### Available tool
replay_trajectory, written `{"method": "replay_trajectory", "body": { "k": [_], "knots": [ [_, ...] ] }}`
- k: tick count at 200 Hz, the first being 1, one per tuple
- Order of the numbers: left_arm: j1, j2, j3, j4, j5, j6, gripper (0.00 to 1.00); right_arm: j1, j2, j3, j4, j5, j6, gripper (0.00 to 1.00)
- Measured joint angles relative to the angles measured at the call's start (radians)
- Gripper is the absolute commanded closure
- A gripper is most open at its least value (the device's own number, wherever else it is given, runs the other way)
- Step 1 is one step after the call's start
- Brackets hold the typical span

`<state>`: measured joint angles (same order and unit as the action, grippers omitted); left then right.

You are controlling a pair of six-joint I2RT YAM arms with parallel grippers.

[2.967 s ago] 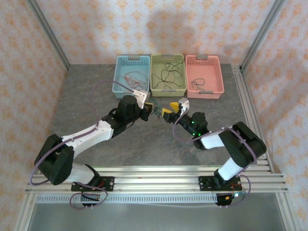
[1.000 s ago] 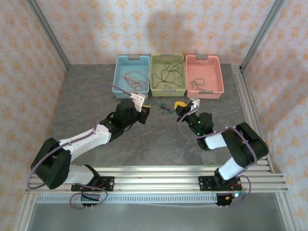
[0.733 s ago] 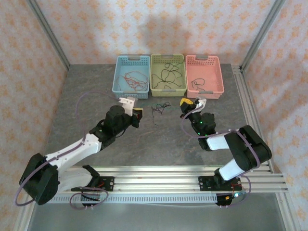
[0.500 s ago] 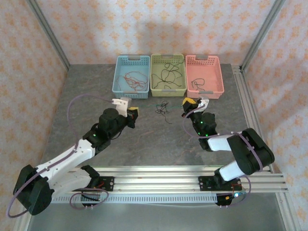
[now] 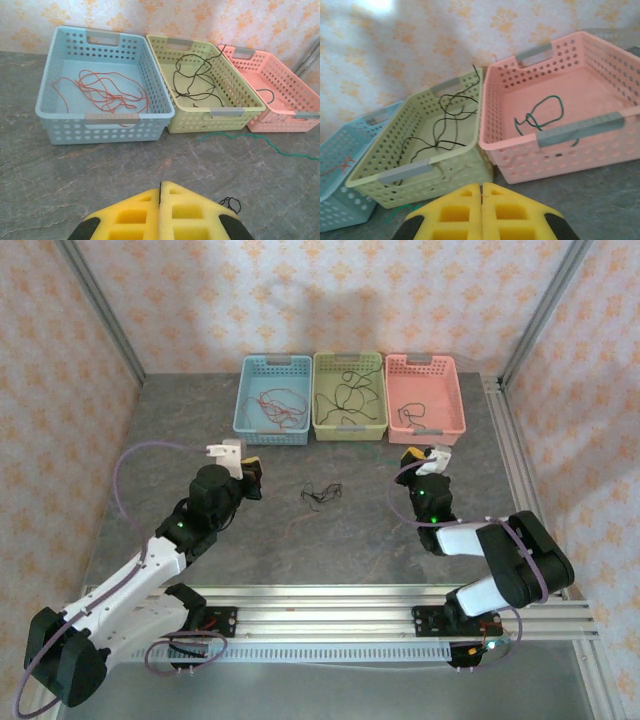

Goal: Untangle the cables

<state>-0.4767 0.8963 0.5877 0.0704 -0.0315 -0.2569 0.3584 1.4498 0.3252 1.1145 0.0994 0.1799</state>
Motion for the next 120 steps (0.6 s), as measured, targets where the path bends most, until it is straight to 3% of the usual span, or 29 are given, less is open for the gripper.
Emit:
{"method": "replay_trajectory", "body": {
  "k": [66, 91, 120],
  "knots": [
    [0.0, 0.102, 0.016, -0.024, 0.029, -0.013, 1.0, 0.0, 0.002, -0.001, 0.053, -0.077, -0.012, 1.0],
    [0.0, 0.151, 0.039, -0.047, 0.027, -0.034, 0.81, 0.0, -0.014, -0.004, 0.081, -0.112, -0.025, 1.0],
    [0.002, 0.201, 0.058, -0.04, 0.008, -0.081, 0.65, 0.001, -0.182, 0.024, -0.069, -0.096, -0.056, 1.0]
  ]
}}
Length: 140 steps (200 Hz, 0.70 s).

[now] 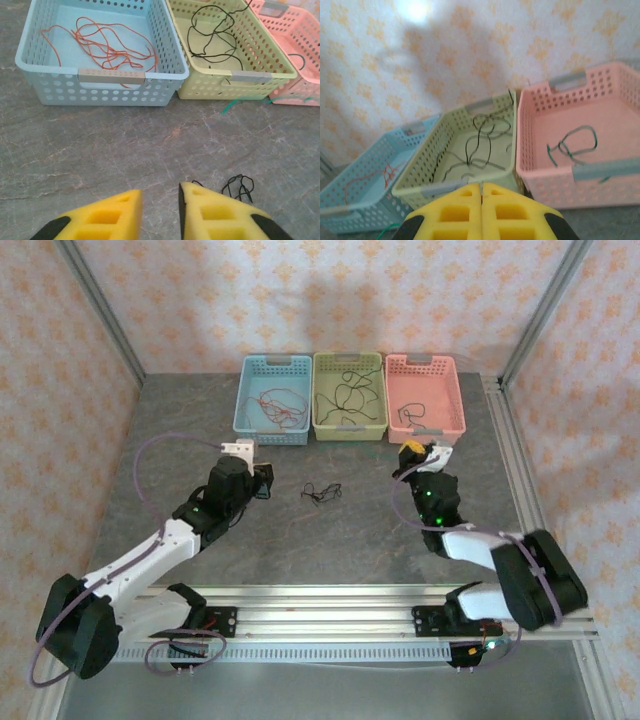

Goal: Untangle the cables

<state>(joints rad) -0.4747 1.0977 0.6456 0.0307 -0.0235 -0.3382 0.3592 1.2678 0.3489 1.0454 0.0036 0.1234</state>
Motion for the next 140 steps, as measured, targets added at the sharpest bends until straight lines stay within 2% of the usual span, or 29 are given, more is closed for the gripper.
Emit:
{"method": "replay_trajectory", "body": {
  "k": [30, 64, 105, 140],
  "knots": [
    [0.014, 0.125, 0.047, 0.006, -0.038, -0.04, 0.63, -0.008, -0.132, 0.146, -0.155, 0.113, -0.062, 1.0],
    [0.019, 0.208, 0.078, 0.0, -0.063, -0.072, 0.62, -0.114, -0.071, 0.329, -0.265, 0.213, -0.081, 1.0],
    [0.019, 0.207, 0.079, -0.004, -0.09, -0.092, 0.61, -0.255, 0.24, 0.614, -0.381, 0.283, -0.024, 1.0],
    [0.019, 0.207, 0.079, -0.004, -0.09, -0.102, 0.6, -0.314, 0.486, 0.838, -0.46, 0.311, 0.026, 1.0]
  ]
}}
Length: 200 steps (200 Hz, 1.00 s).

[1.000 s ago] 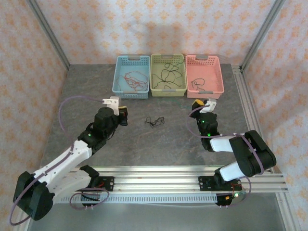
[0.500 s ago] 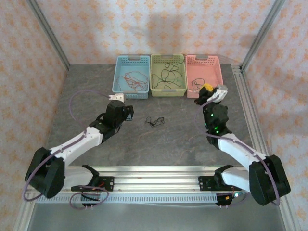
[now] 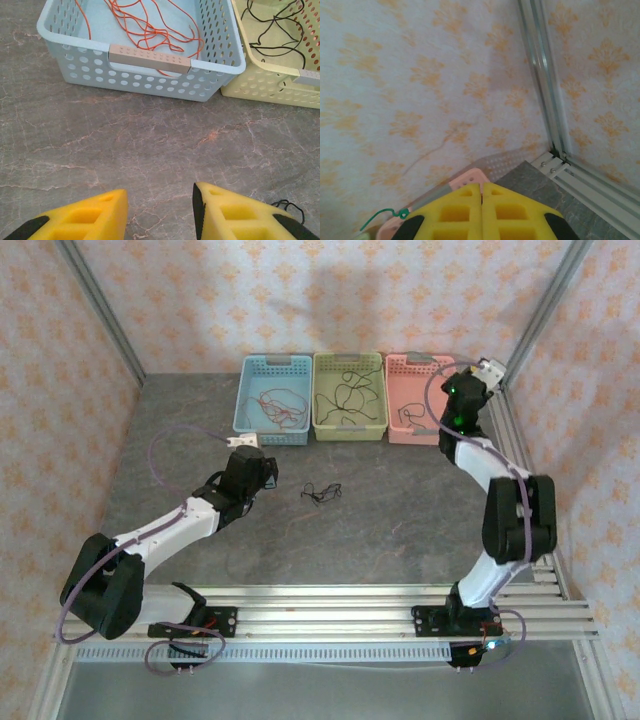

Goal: Untangle the cables

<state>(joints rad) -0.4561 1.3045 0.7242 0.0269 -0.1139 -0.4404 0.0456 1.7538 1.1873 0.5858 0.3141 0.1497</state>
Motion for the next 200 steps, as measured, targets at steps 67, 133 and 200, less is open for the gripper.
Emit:
{"method": "replay_trajectory", "body": {
  "k": [67, 133, 200],
  "knots": [
    [0.0, 0.0, 0.0, 0.0, 0.0, -0.005, 0.59, -0.005, 0.231, 0.177, -0.178, -0.119, 0.032, 0.44],
    [0.0, -0.004, 0.0, 0.0, 0.0, -0.005, 0.57, -0.003, -0.069, -0.041, -0.196, -0.274, 0.06, 0.51],
    [0.0, -0.042, -0.01, -0.001, -0.011, -0.018, 0.52, 0.307, -0.076, -0.215, -0.214, -0.694, -0.093, 0.47]
  ]
}}
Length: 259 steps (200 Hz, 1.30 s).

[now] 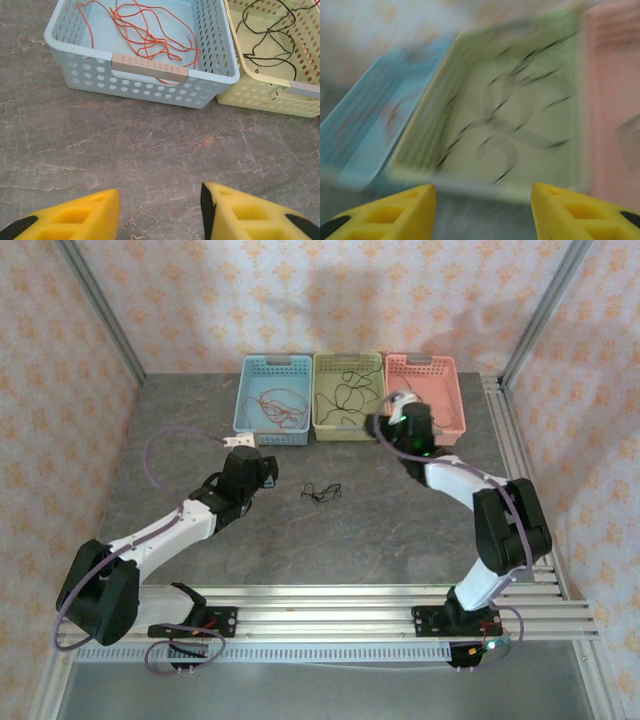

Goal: Untangle the cables

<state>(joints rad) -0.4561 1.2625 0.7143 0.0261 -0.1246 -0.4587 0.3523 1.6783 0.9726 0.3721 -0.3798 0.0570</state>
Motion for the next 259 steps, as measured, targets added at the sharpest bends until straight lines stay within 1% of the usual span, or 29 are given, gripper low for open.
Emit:
{"method": "replay_trajectory", "body": {
  "k": [18, 42, 75, 121, 128, 135, 145, 162, 184, 189, 244, 259],
  "knots": [
    [0.0, -0.01, -0.006, 0.0, -0.012, -0.009, 0.49, 0.091, 0.072, 0.0, -0.031, -0.142, -0.106, 0.47],
    [0.0, -0.024, -0.016, 0.001, -0.02, -0.015, 0.48, 0.156, 0.145, 0.013, -0.15, -0.227, -0.255, 0.47],
    [0.0, -0.027, -0.017, 0.0, -0.026, -0.016, 0.48, 0.18, 0.197, 0.04, -0.283, -0.273, -0.408, 0.44],
    [0.0, -0.027, -0.017, 0.0, -0.039, -0.016, 0.47, 0.205, 0.241, 0.095, -0.383, -0.271, -0.533, 0.45],
    [0.0, -0.027, -0.017, 0.0, -0.039, -0.016, 0.47, 0.211, 0.247, 0.105, -0.395, -0.26, -0.549, 0.47],
    [0.0, -0.027, -0.017, 0.0, -0.04, -0.016, 0.47, 0.218, 0.251, 0.115, -0.404, -0.243, -0.56, 0.52],
    [0.0, -0.027, -0.017, 0.0, -0.04, -0.016, 0.47, 0.227, 0.254, 0.124, -0.414, -0.22, -0.583, 0.62],
    [0.0, -0.027, -0.017, 0.0, -0.04, -0.016, 0.47, 0.238, 0.257, 0.127, -0.42, -0.195, -0.598, 0.82],
    [0.0, -0.027, -0.017, 0.0, -0.037, -0.016, 0.47, 0.249, 0.248, 0.108, -0.392, -0.188, -0.594, 0.98],
    [0.0, -0.027, -0.017, 0.0, -0.032, -0.016, 0.47, 0.252, 0.241, 0.093, -0.372, -0.184, -0.585, 1.0],
    [0.0, 0.05, 0.0, 0.0, 0.048, -0.013, 0.46, 0.246, 0.123, -0.077, -0.146, -0.153, -0.503, 1.0],
    [0.0, 0.051, 0.0, 0.0, 0.066, -0.011, 0.41, 0.23, 0.09, -0.118, -0.06, -0.147, -0.464, 1.0]
  ]
}}
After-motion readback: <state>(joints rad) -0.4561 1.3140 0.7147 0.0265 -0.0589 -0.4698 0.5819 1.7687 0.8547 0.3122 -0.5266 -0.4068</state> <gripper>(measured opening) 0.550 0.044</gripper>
